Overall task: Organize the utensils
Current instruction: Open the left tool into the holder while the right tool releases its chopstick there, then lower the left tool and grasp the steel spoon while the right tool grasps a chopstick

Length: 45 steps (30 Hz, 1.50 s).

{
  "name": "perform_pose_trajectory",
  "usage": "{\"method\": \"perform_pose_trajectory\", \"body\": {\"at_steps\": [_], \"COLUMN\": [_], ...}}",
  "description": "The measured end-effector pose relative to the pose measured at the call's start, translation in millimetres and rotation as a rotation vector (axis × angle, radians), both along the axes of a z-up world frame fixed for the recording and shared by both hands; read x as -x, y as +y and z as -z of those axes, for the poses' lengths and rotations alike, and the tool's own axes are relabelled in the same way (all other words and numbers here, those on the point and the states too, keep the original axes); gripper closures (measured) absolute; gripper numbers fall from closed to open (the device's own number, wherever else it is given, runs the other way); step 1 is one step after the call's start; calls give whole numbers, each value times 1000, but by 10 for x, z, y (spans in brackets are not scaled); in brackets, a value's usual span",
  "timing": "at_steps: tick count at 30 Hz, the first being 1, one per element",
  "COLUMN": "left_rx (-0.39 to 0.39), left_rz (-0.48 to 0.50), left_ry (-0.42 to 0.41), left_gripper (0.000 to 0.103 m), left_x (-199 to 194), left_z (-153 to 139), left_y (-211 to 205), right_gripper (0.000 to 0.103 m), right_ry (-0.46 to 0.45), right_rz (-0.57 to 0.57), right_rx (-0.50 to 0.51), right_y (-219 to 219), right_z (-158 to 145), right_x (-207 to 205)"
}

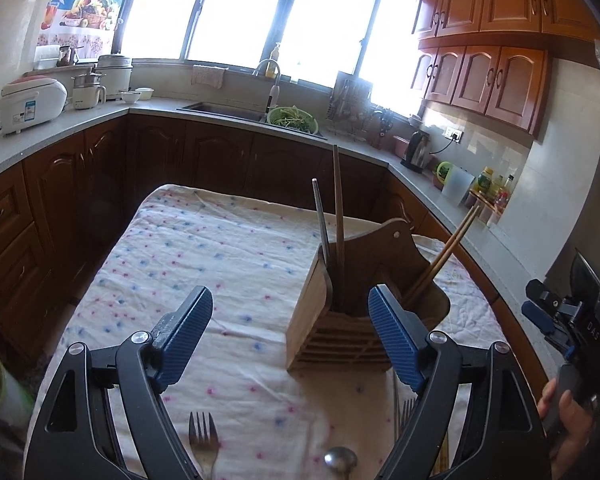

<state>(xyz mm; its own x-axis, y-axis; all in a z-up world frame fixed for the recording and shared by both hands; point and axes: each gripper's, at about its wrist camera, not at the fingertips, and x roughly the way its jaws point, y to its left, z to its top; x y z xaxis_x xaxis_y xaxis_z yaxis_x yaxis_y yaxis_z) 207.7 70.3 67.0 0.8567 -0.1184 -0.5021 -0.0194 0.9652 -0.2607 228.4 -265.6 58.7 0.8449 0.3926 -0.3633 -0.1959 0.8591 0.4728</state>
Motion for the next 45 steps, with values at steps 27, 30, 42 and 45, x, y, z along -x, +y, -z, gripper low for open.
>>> {"method": "perform_pose_trajectory", "body": {"at_steps": [27,30,42,45], "left_rx": [4,2,-8,-9], "left_rz": [91,108,180,197], "left_ry": [204,213,303,334], "left_gripper": [19,19,36,45], "left_x": [856,862,716,650], "left_z": [801,833,1068,1144], "left_y": [-374,-428,-603,-639], "right_gripper": [13,14,52,57], "right_ry": [161,182,249,261], "right_rz": [56,50,29,19], "right_rx": [66,82,132,135], "right_y": [-262,-227,-138,-129], "right_z": [775,824,966,988], "right_x": [974,961,710,647]}}
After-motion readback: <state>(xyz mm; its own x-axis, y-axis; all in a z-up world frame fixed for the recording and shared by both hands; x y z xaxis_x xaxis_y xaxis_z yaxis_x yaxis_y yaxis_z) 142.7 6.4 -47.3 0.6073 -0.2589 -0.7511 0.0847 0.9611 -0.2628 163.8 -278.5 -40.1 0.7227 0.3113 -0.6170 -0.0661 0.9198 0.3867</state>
